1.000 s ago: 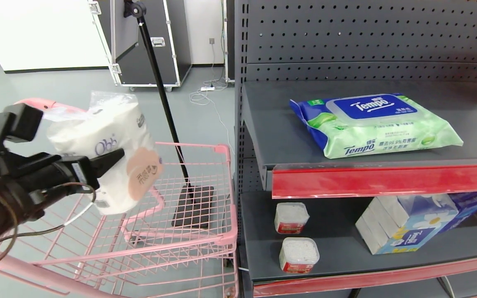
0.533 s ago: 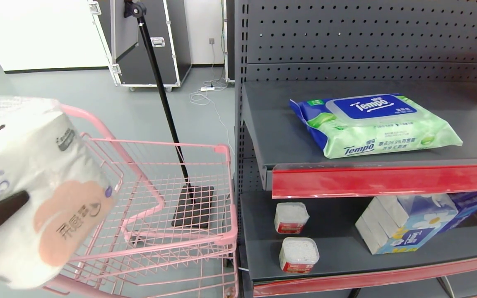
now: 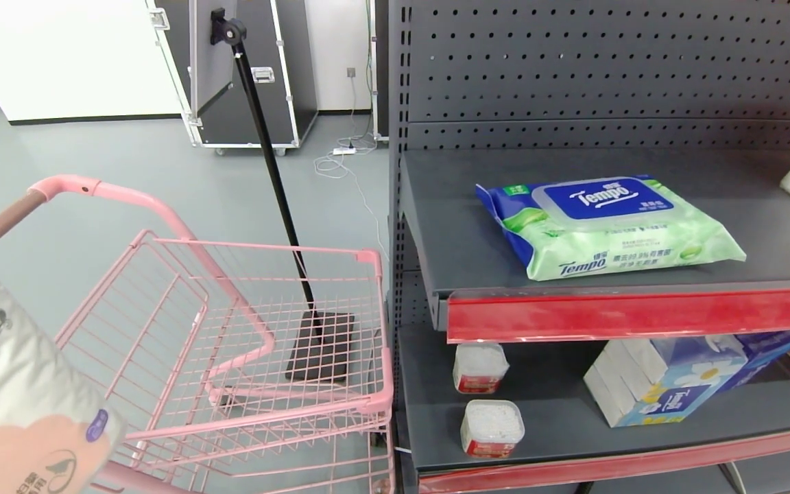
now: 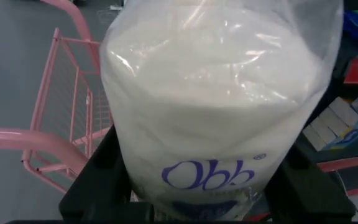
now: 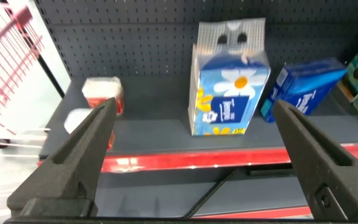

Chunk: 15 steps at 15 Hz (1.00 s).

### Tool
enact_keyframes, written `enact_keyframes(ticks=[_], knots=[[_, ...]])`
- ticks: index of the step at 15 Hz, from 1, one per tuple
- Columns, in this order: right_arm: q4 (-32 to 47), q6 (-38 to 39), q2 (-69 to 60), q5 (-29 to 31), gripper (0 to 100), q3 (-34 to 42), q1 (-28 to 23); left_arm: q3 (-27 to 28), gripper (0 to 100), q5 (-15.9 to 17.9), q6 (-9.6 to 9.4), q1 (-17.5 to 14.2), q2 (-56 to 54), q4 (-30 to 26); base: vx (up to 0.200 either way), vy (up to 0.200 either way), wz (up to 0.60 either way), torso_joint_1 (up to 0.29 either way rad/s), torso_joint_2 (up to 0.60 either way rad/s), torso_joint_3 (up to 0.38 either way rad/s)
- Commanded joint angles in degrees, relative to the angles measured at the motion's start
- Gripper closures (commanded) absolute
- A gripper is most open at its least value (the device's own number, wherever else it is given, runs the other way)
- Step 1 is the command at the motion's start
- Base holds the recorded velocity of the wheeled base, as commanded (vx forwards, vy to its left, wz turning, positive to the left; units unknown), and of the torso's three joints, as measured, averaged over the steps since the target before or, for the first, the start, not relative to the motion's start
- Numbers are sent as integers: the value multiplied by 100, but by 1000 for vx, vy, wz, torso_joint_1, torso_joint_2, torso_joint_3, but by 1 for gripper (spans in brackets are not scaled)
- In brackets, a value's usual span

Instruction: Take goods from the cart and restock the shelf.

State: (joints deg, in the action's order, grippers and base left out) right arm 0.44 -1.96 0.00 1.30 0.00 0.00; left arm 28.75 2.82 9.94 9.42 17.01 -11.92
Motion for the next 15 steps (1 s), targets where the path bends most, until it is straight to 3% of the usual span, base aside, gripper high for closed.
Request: enact_keyframes(ticks=[1, 10, 15], knots=[[0, -6, 0, 1, 0, 0, 0, 26, 100, 0, -27, -2, -154, 6, 0, 0, 0, 124, -461, -334], [0, -6, 0, 1, 0, 0, 0, 202, 100, 8, -79, 16, -92, 32, 0, 0, 0, 192, -560, -373], [0, -6, 0, -7, 0, 0, 0, 219, 100, 35, -194, 209, 66, 41, 0, 0, 0, 179, -457, -277]])
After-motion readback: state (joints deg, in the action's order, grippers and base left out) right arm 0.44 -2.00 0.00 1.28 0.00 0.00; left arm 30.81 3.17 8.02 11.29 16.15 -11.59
